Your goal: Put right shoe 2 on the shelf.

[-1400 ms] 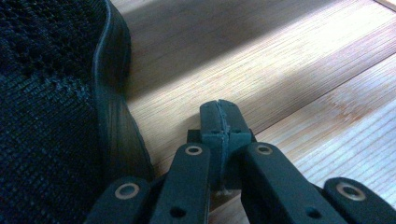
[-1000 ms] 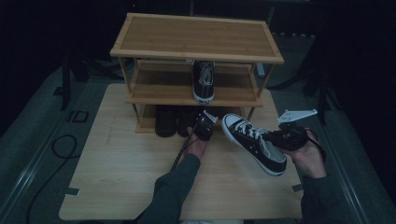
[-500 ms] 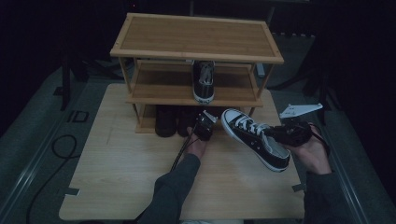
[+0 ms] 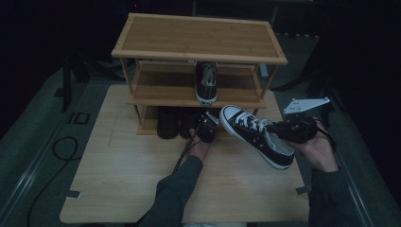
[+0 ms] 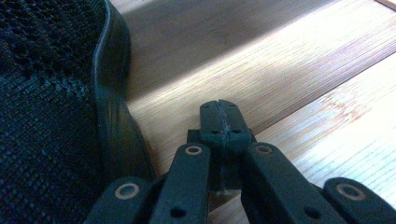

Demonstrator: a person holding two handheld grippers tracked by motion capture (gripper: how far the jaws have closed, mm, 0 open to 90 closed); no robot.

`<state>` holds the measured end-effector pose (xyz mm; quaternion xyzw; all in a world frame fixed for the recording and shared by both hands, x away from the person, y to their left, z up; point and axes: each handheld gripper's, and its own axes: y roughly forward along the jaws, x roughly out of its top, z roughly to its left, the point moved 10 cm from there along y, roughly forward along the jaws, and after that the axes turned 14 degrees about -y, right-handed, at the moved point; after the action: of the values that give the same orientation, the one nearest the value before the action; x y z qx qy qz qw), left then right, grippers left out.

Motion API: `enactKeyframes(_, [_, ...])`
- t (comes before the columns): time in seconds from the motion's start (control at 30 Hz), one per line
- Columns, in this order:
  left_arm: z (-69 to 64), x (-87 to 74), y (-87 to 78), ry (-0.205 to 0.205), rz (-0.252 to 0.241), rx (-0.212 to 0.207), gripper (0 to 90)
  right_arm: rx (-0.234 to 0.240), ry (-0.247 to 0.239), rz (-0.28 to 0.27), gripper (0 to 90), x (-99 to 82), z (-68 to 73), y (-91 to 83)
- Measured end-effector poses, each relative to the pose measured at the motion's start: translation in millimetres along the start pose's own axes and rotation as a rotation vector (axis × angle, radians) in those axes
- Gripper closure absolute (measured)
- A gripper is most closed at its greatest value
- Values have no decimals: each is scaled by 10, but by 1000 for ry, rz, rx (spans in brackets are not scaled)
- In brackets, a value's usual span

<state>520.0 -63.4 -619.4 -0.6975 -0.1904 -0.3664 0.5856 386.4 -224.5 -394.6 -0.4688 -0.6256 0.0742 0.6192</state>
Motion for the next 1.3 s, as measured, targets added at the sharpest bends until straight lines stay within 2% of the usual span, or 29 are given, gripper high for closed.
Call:
enactKeyframes(0.23, [-10,-5,2,2,4,-8,900,-20,-2,-18,881,182,-89,-5])
enactKeyframes(0.33, [-9,-4,2,3,4,-8,900,-22,2,-17,881,195,-102,4])
enactKeyframes(0.63, [-9,-8,3,6,7,-7,900,-79,44,-2,880,375,-368,222])
enactKeyframes(0.7, [-10,-8,3,5,6,-9,900,-86,49,4,880,381,-397,230])
enactKeyframes(0.77, [-9,-9,2,1,5,-4,900,-106,76,-3,879,388,-506,222])
enactKeyframes(0.83, [-16,-8,4,2,6,-10,900,-109,82,-2,879,387,-544,234])
enactKeyframes(1.3, [-19,-7,5,1,6,-13,900,-155,140,7,879,446,-720,436])
